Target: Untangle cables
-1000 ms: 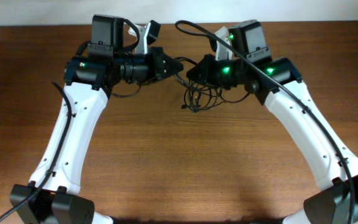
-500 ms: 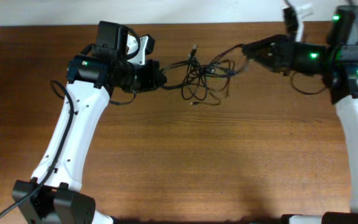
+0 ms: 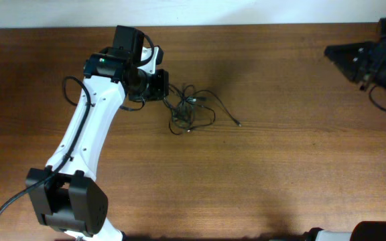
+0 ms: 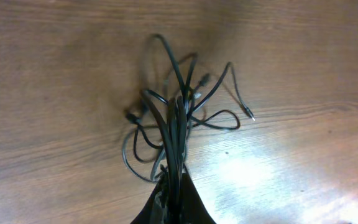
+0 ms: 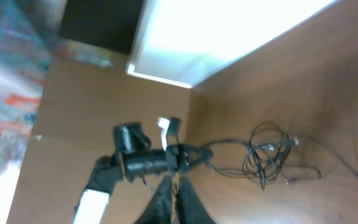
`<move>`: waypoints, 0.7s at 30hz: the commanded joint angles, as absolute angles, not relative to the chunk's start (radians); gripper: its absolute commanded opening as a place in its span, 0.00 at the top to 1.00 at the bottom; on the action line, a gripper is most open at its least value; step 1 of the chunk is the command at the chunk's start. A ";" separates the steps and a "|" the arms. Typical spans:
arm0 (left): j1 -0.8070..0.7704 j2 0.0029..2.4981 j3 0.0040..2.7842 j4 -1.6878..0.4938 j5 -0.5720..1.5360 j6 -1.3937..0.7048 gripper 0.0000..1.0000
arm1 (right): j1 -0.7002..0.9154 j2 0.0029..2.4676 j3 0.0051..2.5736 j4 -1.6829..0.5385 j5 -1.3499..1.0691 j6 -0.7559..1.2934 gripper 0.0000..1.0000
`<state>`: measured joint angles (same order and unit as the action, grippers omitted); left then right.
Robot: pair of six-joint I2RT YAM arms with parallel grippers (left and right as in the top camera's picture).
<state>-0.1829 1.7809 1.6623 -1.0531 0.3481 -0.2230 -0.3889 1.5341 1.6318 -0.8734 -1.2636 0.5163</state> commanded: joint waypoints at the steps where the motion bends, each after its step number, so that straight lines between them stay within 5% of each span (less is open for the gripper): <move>1: -0.181 1.784 1.663 -1.019 0.509 -0.139 1.00 | -0.316 1.511 1.637 -0.952 -1.112 0.409 0.79; 2: -0.181 1.784 1.663 -0.994 0.605 -0.087 1.00 | -0.278 1.511 1.637 -0.970 -1.077 0.396 0.67; 6: -0.180 1.784 1.664 -0.897 0.932 0.052 1.00 | -0.132 1.512 1.637 -0.984 -0.947 0.397 0.50; 13: -0.180 1.784 1.705 -0.751 1.230 0.050 1.00 | 0.031 1.512 1.637 -0.985 -0.778 0.413 0.44; 21: -0.181 1.784 1.790 -0.661 1.289 -0.199 1.00 | 0.094 1.523 1.637 -0.995 -0.701 0.427 0.43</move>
